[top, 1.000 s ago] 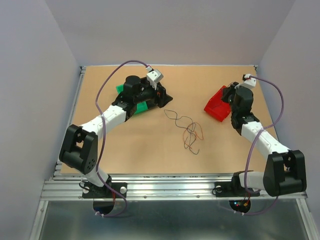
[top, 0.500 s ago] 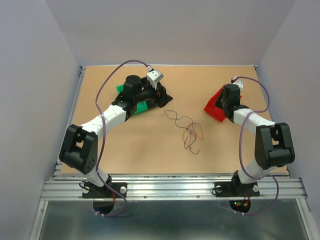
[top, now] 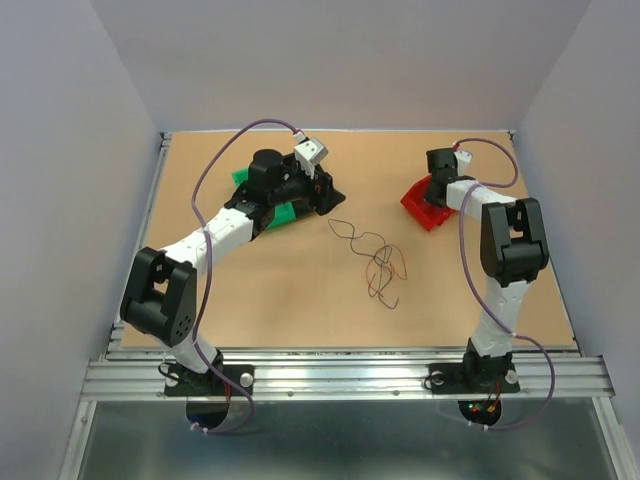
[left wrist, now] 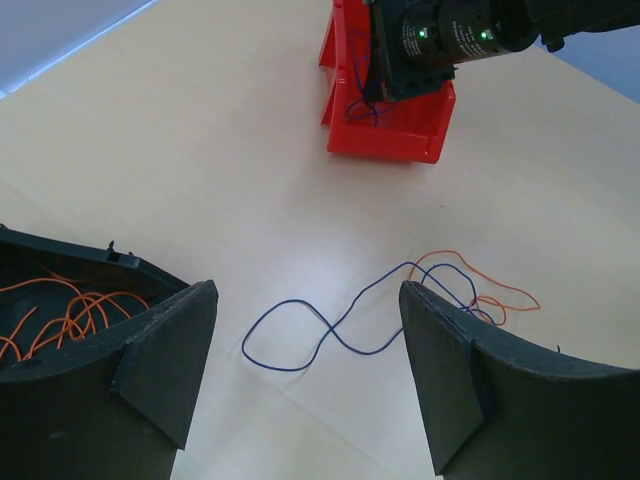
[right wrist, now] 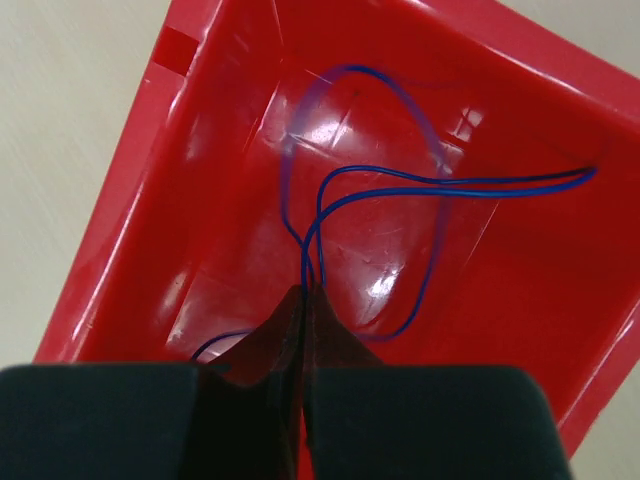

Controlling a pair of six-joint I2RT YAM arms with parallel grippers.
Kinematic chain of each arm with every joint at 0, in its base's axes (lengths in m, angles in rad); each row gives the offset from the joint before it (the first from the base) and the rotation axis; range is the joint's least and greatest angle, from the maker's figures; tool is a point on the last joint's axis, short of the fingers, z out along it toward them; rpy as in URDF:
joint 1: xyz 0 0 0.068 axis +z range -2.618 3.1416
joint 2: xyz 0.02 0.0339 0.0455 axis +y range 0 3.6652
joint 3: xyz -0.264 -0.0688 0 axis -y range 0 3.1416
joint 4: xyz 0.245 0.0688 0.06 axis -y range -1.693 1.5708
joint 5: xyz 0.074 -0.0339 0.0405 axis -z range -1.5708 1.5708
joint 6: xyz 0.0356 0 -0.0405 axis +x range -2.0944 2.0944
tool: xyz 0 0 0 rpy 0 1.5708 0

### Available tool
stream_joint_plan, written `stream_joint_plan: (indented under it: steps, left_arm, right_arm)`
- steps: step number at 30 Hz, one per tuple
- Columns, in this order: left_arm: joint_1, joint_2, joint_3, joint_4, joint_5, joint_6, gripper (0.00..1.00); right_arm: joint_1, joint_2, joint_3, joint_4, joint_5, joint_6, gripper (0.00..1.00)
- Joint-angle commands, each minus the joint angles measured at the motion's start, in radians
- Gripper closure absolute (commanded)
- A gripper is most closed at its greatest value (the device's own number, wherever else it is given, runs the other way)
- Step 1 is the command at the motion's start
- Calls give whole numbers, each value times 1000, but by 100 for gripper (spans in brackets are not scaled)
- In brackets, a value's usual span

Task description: Untangle the cables

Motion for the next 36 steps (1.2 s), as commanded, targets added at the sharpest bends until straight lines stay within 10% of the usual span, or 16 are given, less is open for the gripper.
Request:
stream_joint_plan:
  steps: [1, 23, 36]
  left_arm:
    - [1, -10, 45, 22, 14, 5, 15]
    - [-102, 105, 179, -225, -23, 232, 8]
    - [-232, 361, 320, -408, -261, 445, 9]
  right_arm:
    - [-3, 26, 27, -57, 45, 34, 100]
    - [20, -399, -54, -178, -16, -36, 45]
    - [35, -794, -323, -163, -199, -90, 39]
